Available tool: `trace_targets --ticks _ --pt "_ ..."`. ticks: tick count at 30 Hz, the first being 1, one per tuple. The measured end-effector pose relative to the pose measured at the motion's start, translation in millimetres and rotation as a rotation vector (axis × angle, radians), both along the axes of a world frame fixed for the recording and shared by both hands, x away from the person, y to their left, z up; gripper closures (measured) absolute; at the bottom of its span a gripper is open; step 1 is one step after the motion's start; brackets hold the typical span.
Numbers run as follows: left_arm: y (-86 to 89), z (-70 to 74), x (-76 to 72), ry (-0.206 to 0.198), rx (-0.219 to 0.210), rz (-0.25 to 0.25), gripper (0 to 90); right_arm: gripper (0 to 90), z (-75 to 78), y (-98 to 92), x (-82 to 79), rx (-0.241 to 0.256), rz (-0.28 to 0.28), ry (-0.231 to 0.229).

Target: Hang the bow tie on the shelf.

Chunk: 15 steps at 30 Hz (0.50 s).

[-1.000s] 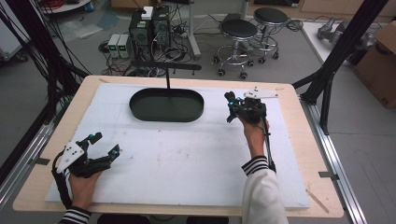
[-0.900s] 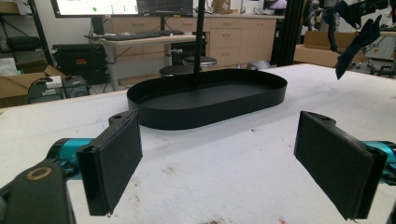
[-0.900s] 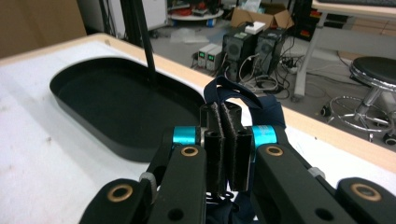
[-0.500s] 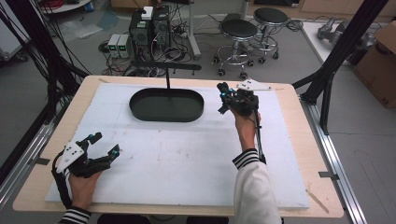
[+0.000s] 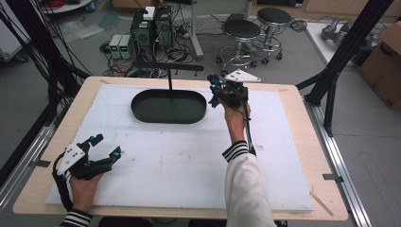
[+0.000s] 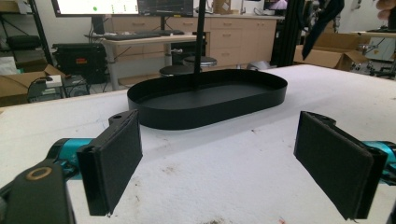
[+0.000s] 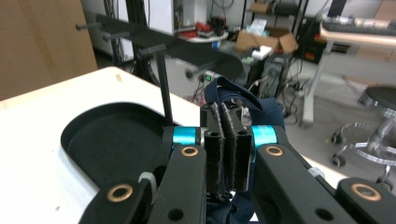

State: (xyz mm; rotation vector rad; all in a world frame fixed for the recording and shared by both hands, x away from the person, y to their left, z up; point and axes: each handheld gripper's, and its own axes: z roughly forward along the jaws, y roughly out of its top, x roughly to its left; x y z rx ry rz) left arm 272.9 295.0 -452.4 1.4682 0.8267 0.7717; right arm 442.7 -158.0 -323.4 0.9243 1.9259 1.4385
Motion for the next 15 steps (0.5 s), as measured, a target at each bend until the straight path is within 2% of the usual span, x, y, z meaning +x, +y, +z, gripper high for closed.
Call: trace_targets --ticks 7,15 --pt "-0.5 -0.2 0.1 -0.004 -0.001 -0.001 15.5 87.4 12.5 20.5 8.8 0.011 0.005 -0.012" --pt "-0.6 -0.1 0.0 -0.005 0.002 -0.002 15.5 87.4 17.0 37.5 15.9 0.013 0.005 -0.019"
